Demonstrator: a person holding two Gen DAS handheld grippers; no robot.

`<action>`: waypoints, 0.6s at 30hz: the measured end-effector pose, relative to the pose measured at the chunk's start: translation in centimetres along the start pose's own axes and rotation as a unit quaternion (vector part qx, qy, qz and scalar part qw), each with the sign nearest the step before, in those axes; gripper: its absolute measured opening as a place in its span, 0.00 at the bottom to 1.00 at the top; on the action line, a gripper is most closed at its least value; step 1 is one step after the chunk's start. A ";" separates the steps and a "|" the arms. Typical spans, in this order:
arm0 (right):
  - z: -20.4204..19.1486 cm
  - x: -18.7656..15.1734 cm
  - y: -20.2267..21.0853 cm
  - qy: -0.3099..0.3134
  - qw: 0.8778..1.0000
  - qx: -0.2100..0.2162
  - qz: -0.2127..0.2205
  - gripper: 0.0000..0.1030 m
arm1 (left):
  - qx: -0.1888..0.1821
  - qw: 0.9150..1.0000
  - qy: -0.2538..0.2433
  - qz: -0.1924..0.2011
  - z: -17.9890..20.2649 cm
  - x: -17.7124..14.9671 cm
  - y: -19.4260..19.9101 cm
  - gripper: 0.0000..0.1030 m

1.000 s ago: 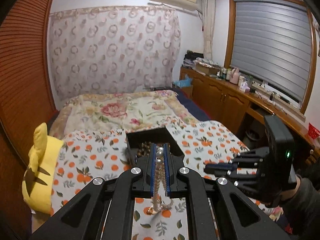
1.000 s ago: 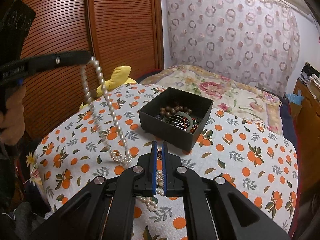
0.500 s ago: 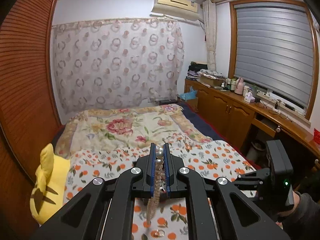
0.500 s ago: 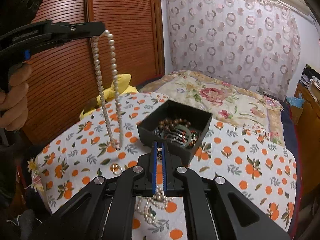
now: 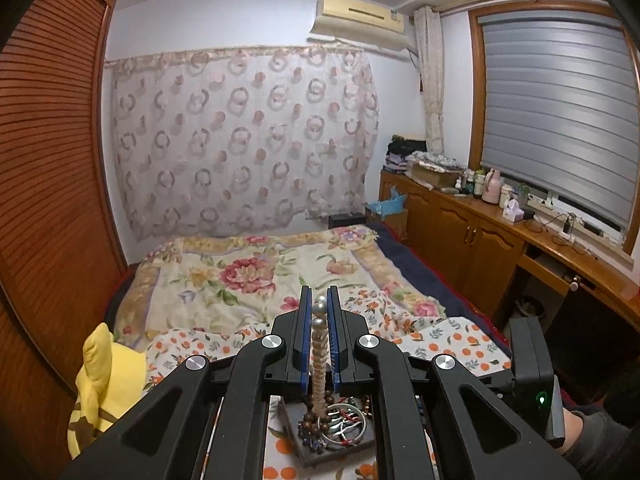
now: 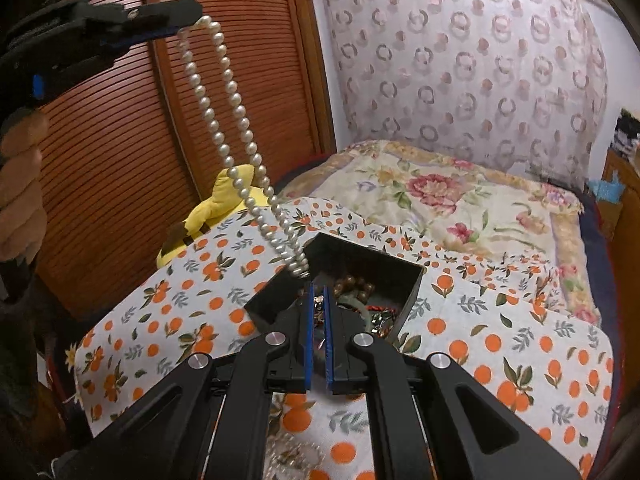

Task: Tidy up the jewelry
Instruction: 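Lower the pearl necklace into the box with the right tool while the left tool drops the strand in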

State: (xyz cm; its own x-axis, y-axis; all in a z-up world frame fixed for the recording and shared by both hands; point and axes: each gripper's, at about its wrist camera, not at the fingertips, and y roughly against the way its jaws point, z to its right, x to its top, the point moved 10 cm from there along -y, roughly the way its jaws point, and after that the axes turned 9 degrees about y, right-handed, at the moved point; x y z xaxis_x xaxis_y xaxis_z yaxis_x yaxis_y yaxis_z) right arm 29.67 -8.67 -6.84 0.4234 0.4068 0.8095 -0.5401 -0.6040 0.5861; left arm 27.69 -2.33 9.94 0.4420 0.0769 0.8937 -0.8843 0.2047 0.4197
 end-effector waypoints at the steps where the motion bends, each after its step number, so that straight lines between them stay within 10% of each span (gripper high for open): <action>1: 0.3 0.0 -0.6 -0.006 1.000 0.004 -0.003 0.05 | 0.002 1.000 0.001 -0.007 -0.2 -0.3 -0.9 0.06; 18: 3.4 -2.4 -4.4 -0.048 0.998 -0.004 -0.035 0.28 | 0.000 0.997 0.012 -0.083 -2.2 -6.8 -8.2 0.07</action>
State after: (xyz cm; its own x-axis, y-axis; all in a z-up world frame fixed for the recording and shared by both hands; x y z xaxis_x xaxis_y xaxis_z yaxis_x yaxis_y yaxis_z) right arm 33.55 -9.31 -11.46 0.5272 0.3796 0.7602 -0.5127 -0.5713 0.6409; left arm 32.27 -2.42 0.11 0.5851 0.0654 0.8083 -0.7990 0.2171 0.5608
